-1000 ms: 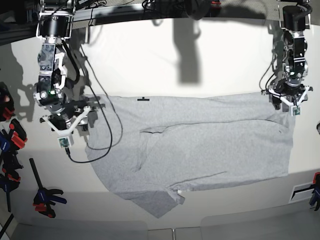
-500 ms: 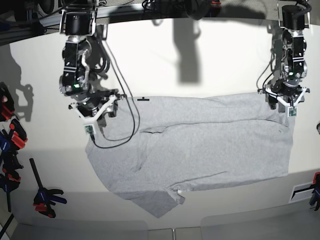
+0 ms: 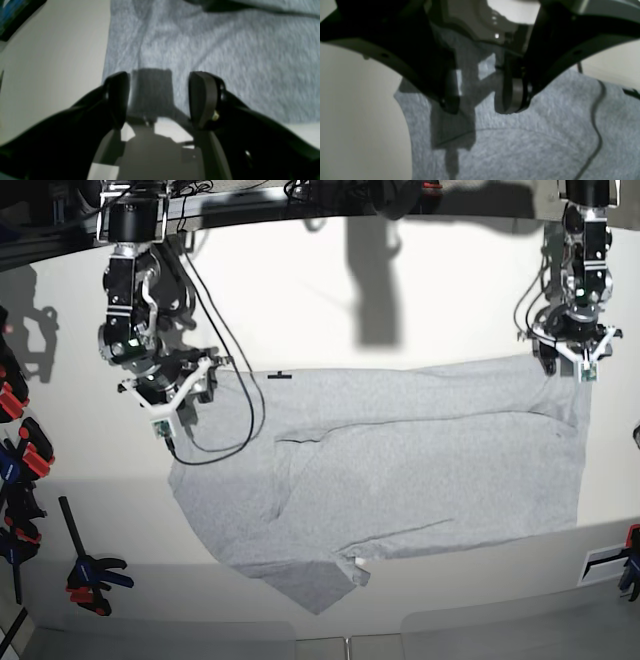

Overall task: Fold the T-shirt properly
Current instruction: 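Pull the shirt with both grippers toward the robot to smooth it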

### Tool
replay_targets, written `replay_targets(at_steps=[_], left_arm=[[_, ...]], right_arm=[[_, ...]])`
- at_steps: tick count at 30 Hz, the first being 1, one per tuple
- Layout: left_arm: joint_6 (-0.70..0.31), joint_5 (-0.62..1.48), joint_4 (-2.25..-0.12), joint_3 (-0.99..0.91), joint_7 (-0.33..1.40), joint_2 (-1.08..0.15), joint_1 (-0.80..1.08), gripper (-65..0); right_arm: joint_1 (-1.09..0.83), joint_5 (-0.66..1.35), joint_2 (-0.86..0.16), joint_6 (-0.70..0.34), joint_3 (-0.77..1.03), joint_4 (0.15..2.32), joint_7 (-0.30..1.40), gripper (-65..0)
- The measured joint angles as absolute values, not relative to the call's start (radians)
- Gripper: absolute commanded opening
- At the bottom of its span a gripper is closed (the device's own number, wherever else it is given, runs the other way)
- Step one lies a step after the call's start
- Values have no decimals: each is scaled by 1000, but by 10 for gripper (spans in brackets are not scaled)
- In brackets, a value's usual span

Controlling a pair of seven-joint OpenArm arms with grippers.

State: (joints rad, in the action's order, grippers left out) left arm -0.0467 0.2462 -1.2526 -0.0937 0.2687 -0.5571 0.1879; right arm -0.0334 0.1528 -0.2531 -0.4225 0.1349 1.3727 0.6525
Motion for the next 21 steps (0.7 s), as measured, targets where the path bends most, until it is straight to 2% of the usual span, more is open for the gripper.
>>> replay_targets(at_steps=[10, 21], left_arm=[[-38, 269, -1355, -94, 343, -557, 257, -296], [-34, 284, -1433, -99, 316, -557, 363, -301]], right_arm=[[-133, 159, -286, -420, 137, 1452, 642, -366], [-221, 185, -346, -416, 139, 1464, 587, -366]])
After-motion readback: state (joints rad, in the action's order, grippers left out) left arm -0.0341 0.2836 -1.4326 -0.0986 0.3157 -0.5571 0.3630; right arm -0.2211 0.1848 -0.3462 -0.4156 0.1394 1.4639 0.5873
